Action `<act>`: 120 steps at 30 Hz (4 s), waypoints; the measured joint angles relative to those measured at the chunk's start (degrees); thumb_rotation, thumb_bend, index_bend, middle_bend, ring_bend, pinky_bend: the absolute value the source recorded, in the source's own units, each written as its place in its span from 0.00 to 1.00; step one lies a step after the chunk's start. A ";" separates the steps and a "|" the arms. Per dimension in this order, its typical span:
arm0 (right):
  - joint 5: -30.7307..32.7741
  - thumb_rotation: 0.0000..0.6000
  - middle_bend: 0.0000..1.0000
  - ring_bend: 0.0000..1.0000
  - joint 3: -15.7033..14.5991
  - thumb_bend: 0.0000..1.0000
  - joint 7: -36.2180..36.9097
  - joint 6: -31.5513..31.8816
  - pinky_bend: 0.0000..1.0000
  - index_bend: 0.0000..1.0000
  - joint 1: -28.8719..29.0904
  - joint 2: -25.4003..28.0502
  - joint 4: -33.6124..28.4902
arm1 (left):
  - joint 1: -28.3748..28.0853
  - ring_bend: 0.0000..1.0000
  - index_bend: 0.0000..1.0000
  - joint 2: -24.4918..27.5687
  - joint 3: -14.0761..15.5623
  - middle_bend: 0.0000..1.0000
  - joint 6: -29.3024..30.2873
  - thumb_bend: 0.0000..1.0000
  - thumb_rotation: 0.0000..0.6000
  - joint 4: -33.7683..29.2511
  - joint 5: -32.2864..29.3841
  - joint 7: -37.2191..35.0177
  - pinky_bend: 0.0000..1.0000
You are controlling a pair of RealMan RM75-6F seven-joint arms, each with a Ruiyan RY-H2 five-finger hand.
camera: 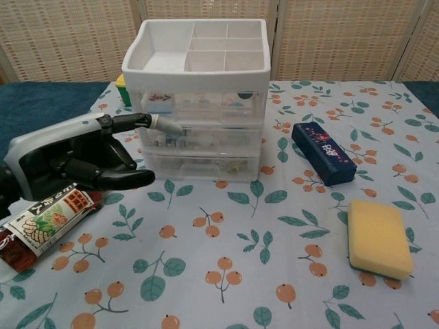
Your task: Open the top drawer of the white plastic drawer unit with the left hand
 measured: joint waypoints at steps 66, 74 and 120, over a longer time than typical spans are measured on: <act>0.50 1.00 0.01 0.01 0.35 0.39 -4.74 1.64 0.02 0.00 -0.46 2.36 -4.86 | 0.81 1.00 0.16 -30.53 -17.00 1.00 -1.38 0.36 1.00 11.97 -21.31 -7.02 1.00; 0.73 1.00 0.01 0.01 0.32 0.39 -4.79 1.71 0.02 0.00 -0.62 2.30 -4.88 | 0.53 1.00 0.16 -30.88 -18.12 1.00 -2.08 0.36 1.00 12.11 -21.62 -7.34 1.00; 1.04 1.00 0.01 0.01 0.11 0.39 -4.97 2.66 0.02 0.00 -1.71 1.98 -5.02 | -1.73 1.00 0.35 -30.74 -22.25 1.00 -6.93 0.36 1.00 13.45 -26.04 -6.39 1.00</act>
